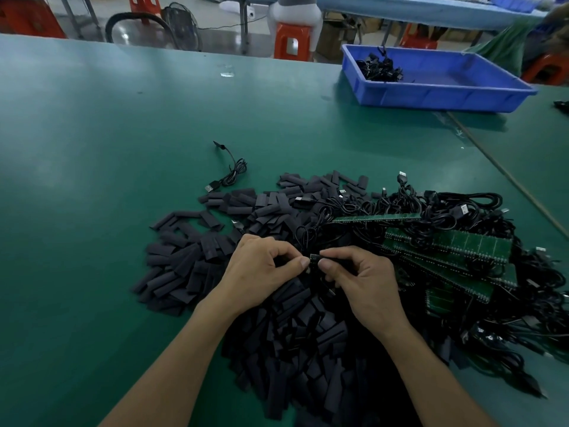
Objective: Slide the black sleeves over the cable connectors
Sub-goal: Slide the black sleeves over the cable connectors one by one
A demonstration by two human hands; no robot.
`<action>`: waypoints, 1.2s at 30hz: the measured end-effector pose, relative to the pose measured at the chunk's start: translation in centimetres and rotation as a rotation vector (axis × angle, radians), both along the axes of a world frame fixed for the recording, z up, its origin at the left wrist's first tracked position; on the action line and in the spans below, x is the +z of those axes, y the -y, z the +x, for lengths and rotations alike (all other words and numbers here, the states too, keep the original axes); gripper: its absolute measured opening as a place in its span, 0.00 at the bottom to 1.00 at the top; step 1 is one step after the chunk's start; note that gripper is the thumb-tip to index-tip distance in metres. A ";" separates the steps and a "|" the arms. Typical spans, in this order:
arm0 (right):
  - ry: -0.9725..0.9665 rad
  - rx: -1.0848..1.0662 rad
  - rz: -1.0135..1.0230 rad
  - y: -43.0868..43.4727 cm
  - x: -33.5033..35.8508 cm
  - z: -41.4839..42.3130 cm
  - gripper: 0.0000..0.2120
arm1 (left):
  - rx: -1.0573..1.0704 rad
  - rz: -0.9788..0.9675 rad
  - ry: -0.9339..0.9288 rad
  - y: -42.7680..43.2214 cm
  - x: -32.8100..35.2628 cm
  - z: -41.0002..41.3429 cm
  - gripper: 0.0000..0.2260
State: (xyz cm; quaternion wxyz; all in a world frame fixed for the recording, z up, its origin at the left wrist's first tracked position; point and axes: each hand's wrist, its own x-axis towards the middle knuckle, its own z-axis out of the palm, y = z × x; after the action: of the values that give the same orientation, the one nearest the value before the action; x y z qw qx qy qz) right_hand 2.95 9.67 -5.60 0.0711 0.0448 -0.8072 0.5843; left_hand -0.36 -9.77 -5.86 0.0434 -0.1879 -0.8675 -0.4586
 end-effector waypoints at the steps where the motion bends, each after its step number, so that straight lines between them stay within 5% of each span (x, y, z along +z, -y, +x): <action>1: 0.005 0.003 0.002 0.0 0.0 0.0 0.09 | -0.001 -0.002 -0.002 0.0 0.0 0.0 0.05; 13: 0.040 0.020 -0.118 0.0 0.2 0.2 0.14 | -0.008 -0.008 0.029 0.0 -0.1 -0.1 0.09; 18: 0.019 0.005 -0.131 0.2 0.2 0.0 0.08 | -0.005 -0.027 0.036 -0.2 0.1 -0.1 0.10; 36: 0.012 0.018 -0.069 0.4 0.4 0.0 0.09 | -0.023 -0.081 -0.007 0.0 -0.9 -0.1 0.14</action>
State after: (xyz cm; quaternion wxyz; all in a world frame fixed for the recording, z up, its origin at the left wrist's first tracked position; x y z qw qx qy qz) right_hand 3.00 9.25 -5.16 0.0626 0.0463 -0.7867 0.6125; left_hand -0.49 -9.79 -6.74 0.0337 -0.2010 -0.8829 -0.4230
